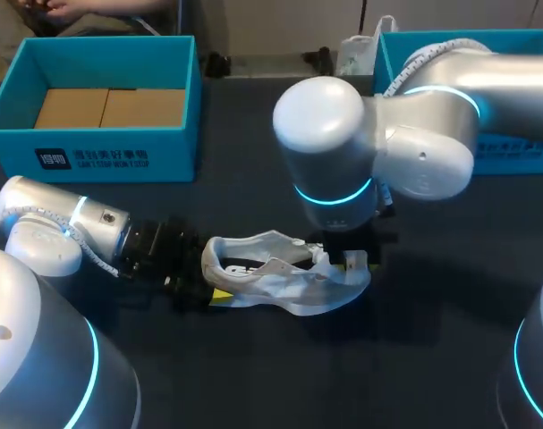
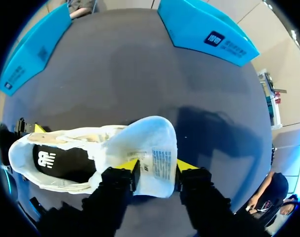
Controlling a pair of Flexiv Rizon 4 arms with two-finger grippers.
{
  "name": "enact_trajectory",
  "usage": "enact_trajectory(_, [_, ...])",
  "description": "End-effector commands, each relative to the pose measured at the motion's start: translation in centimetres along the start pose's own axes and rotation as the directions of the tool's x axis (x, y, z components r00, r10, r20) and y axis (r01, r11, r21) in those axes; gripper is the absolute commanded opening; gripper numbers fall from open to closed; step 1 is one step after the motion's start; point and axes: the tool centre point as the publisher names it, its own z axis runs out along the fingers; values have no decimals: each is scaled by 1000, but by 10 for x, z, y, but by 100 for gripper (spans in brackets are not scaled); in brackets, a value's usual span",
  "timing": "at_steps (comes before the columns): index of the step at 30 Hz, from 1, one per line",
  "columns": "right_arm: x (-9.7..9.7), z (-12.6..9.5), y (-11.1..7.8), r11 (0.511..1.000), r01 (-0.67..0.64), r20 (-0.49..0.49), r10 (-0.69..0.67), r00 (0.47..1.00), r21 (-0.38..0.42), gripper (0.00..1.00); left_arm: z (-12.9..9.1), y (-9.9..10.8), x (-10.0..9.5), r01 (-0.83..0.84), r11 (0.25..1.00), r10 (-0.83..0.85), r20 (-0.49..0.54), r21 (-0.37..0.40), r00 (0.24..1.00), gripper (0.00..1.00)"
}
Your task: Take the shoe out of the shoebox, open the shoe tongue, remove and reinsert the insole, then place the shoe into the shoebox
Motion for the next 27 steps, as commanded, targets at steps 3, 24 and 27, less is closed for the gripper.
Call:
enact_trajectory(3, [-3, 5, -5, 818, -575, 23, 575, 818, -4, 55, 0, 1, 1, 0, 1000, 0, -3, -2, 1000, 0])
enact_trajectory(24, [-14, -36, 11, 868, -496, 6, 497, 868, -34, 80, 0, 1, 1, 0, 1000, 0, -3, -2, 1000, 0])
enact_trajectory(27, [-12, -45, 14, 886, -461, 0, 462, 887, -48, 88, 0, 1, 1, 0, 1000, 0, -3, -2, 1000, 0])
